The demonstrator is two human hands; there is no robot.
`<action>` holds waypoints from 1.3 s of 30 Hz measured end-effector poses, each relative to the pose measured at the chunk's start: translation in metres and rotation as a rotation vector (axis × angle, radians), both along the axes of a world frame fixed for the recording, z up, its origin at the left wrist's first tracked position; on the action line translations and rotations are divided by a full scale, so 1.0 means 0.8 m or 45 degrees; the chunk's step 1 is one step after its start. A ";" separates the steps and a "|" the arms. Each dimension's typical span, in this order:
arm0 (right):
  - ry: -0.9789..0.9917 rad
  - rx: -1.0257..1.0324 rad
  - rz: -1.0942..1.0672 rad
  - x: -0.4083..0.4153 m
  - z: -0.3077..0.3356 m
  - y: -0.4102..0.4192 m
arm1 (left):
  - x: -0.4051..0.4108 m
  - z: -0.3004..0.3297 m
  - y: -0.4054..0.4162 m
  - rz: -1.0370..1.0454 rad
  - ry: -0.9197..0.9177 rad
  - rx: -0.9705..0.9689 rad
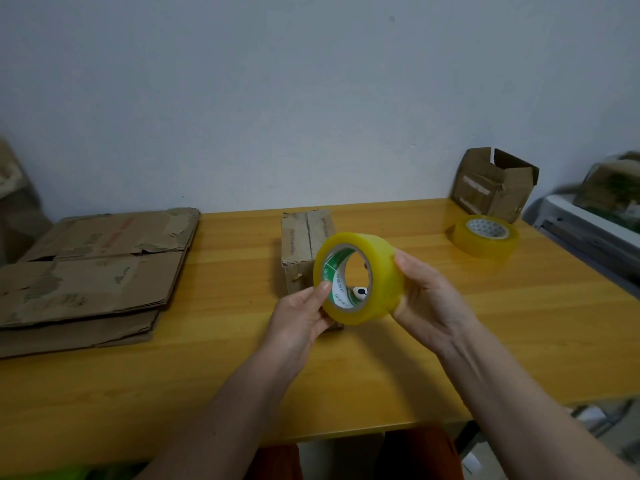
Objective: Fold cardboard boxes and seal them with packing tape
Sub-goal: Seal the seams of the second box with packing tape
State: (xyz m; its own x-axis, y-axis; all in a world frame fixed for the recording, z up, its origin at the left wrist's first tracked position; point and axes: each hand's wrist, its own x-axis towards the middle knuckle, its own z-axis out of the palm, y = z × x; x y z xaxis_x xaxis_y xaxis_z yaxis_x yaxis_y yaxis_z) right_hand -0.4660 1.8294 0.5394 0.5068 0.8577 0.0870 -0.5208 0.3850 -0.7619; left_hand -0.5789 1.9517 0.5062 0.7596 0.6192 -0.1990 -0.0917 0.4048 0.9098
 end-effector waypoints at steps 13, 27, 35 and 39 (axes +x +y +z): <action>0.957 -0.287 -0.881 0.009 -0.027 0.020 | 0.018 -0.009 -0.036 0.480 0.135 0.808; 0.990 -0.363 -0.830 0.031 -0.051 0.025 | 0.018 -0.024 -0.012 0.377 0.029 1.333; 1.008 -0.292 -0.747 0.029 -0.045 0.024 | 0.017 -0.021 -0.010 0.340 0.004 1.738; 1.019 -0.260 -0.694 0.031 -0.047 0.022 | 0.015 -0.024 -0.014 0.342 -0.034 1.725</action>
State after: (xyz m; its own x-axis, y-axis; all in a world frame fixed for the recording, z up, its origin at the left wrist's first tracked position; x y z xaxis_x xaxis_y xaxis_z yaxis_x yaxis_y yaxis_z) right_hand -0.4416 1.8470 0.5020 0.6814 0.4502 -0.5771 -0.7020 0.6252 -0.3411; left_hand -0.5672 1.9408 0.4873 0.5812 0.4425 0.6830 -0.0485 -0.8190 0.5718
